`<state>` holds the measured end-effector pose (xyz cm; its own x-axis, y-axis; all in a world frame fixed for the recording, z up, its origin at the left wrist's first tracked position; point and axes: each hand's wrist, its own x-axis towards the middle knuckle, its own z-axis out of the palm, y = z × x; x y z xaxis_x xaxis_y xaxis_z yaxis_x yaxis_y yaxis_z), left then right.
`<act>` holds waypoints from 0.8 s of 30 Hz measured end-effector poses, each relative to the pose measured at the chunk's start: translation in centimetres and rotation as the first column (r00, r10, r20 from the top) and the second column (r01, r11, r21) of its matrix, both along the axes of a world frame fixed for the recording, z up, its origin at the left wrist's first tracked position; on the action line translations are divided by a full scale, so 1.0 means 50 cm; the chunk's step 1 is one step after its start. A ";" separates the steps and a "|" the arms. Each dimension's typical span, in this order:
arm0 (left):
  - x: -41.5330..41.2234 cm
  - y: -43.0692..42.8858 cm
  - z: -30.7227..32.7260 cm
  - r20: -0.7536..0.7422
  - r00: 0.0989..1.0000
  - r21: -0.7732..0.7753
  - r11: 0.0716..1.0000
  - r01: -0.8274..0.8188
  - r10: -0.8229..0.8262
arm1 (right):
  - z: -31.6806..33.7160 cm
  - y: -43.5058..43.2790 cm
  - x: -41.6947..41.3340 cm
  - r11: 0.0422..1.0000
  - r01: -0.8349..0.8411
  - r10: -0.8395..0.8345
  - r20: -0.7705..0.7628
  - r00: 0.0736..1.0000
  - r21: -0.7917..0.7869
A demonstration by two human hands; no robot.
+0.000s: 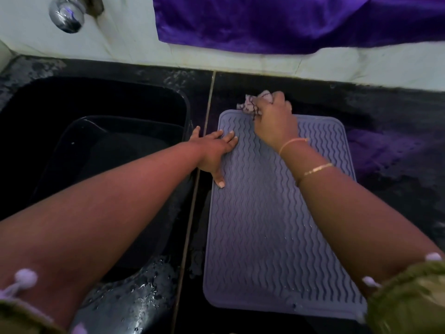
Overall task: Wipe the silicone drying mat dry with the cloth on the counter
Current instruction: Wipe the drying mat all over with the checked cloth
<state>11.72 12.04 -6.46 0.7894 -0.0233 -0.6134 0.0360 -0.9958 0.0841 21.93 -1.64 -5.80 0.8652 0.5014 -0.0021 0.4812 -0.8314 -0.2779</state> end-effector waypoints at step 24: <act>-0.027 -0.038 0.016 0.129 0.988 0.064 0.993 -0.096 0.087 | 0.029 -0.041 -0.092 0.999 -0.022 0.026 -0.096 0.995 0.037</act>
<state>10.38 10.17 -5.66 0.8570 0.0922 -0.5071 0.1212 -0.9923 0.0243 17.34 -3.72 -4.33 0.8496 0.5233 -0.0661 0.4705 -0.8085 -0.3534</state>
